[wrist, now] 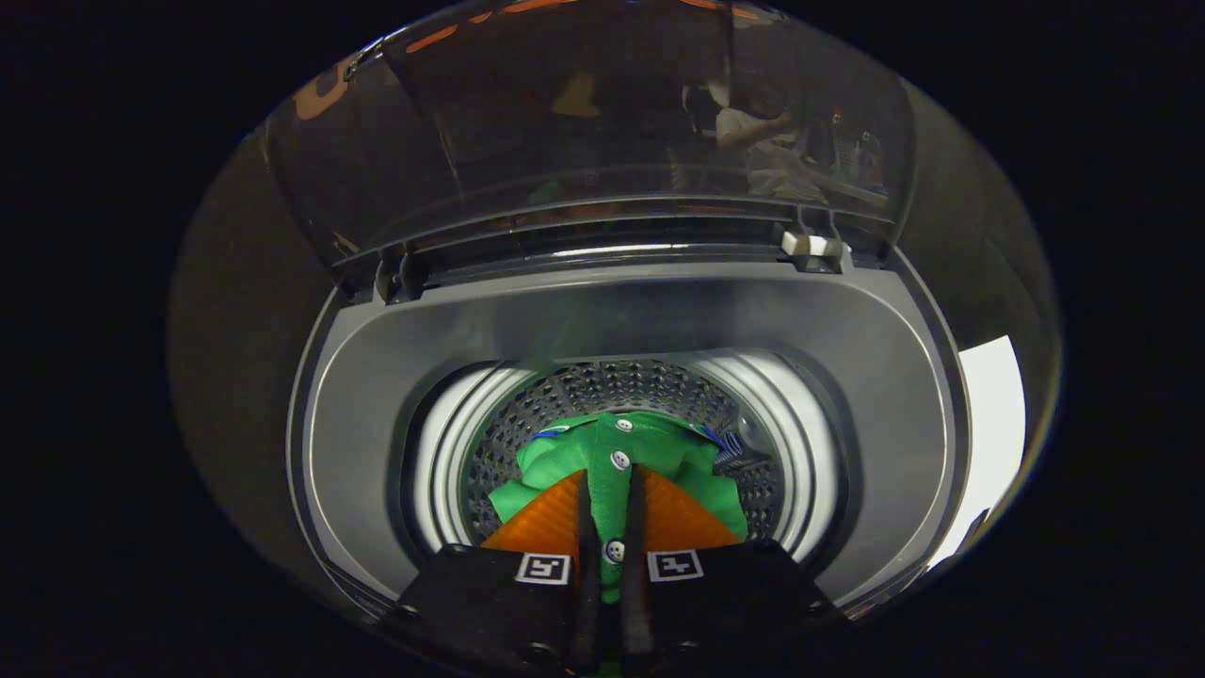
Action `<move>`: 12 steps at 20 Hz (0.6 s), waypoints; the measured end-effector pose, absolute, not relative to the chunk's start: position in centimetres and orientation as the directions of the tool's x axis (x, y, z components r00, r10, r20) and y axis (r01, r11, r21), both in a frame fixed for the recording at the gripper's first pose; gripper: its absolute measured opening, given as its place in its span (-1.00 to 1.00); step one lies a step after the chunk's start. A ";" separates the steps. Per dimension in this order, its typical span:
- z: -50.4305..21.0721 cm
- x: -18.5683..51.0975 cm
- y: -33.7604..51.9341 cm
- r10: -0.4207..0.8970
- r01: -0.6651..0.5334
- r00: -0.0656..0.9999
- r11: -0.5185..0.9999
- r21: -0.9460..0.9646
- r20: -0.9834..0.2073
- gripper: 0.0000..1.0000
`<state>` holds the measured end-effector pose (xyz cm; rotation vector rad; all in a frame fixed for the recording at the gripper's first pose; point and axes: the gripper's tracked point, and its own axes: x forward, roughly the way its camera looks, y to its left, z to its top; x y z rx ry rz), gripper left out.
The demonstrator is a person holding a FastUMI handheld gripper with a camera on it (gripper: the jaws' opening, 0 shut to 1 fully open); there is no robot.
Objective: Put the clothes into the washing machine and then close the washing machine lid.
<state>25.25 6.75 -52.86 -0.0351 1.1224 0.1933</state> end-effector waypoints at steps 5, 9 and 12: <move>-53.9 26.1 7.4 0.112 -0.175 0.400 0.984 0.044 -0.910 -0.67; -54.0 26.5 7.1 0.080 -0.158 0.405 0.987 0.017 -0.911 -0.52; -53.3 26.4 6.5 0.052 -0.159 0.419 0.987 -0.017 -0.907 -0.07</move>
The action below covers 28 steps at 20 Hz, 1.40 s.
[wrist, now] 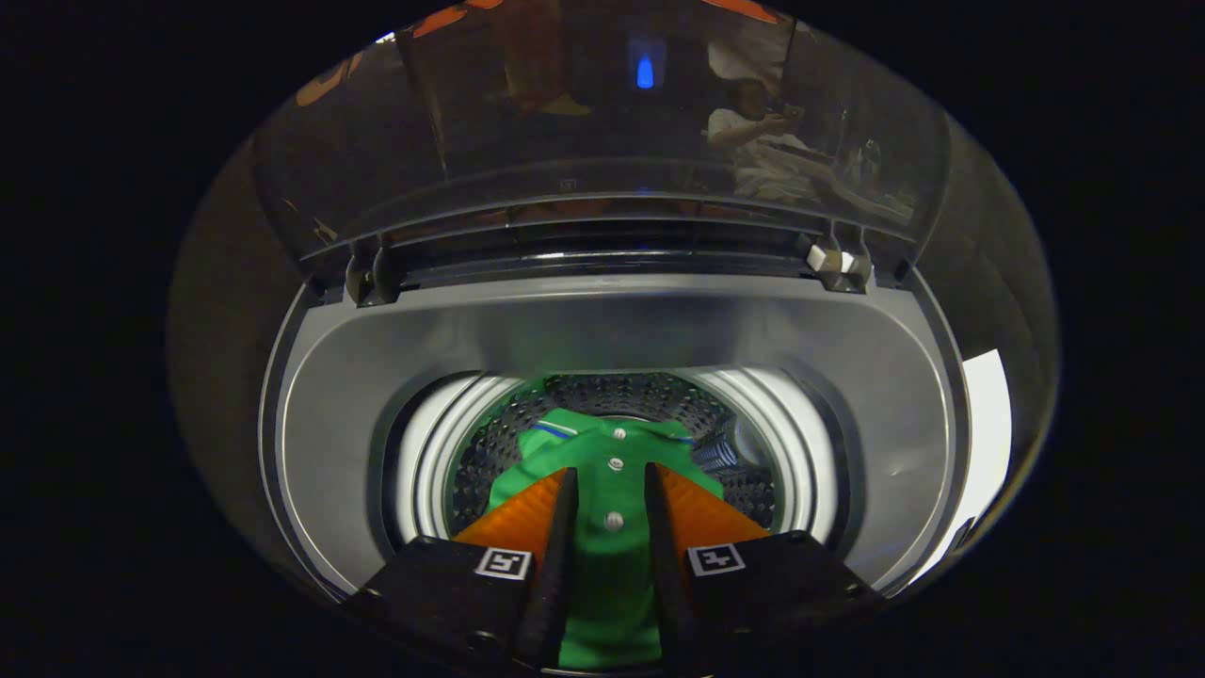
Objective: Put the clothes into the washing machine and then close the washing machine lid.
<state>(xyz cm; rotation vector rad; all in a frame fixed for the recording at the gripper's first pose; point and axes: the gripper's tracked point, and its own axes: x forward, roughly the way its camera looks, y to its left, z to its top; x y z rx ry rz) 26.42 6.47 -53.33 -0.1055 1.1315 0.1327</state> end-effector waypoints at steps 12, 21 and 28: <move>-48.3 24.7 6.4 0.098 -0.167 0.510 0.986 0.014 -0.855 1.00; -37.0 24.3 7.0 0.140 -0.167 0.694 0.986 0.032 -0.707 1.00; -25.7 25.1 7.8 0.177 -0.182 0.835 0.982 0.042 -0.521 1.00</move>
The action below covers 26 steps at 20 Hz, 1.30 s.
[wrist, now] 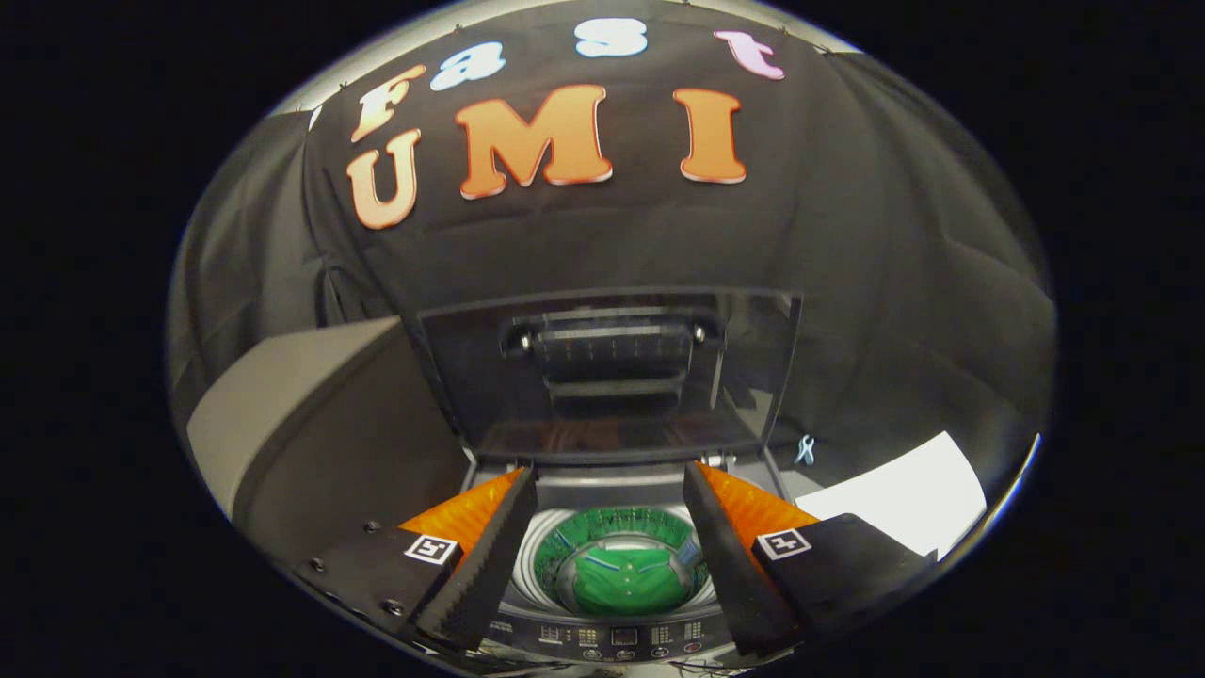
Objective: Put the clothes into the washing machine and then close the washing machine lid.
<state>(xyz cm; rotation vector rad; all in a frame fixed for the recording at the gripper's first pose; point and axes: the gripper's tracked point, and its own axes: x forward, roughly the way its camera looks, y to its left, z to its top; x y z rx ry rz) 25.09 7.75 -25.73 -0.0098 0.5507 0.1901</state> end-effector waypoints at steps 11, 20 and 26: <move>-12.3 31.8 9.9 0.218 -0.225 0.931 0.974 0.010 -0.292 0.98; -13.1 42.2 12.2 0.190 -0.203 0.930 0.979 -0.007 -0.315 0.99; -17.3 46.1 13.2 0.162 -0.200 0.900 0.978 -0.053 -0.404 0.99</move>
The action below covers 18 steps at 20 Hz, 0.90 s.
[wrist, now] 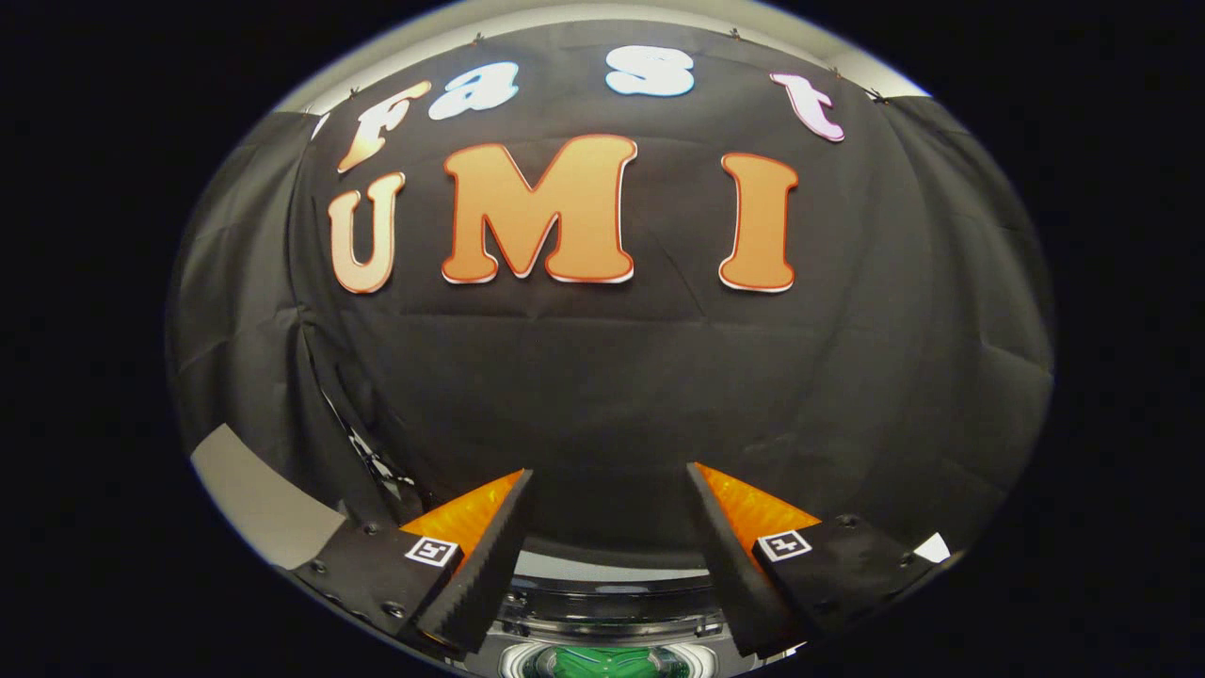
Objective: Put the clothes into the washing machine and then close the washing machine lid.
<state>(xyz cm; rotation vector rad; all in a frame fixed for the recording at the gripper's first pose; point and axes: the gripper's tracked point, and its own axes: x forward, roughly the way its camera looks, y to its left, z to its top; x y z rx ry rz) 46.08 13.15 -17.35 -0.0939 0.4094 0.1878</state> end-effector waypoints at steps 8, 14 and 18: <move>-23.2 46.5 12.5 0.128 -0.180 0.858 0.982 -0.059 -0.498 1.00; -23.3 45.7 12.0 0.134 -0.161 0.868 0.987 -0.016 -0.478 0.99; -22.7 42.3 11.2 0.150 -0.171 0.881 0.985 -0.007 -0.448 0.99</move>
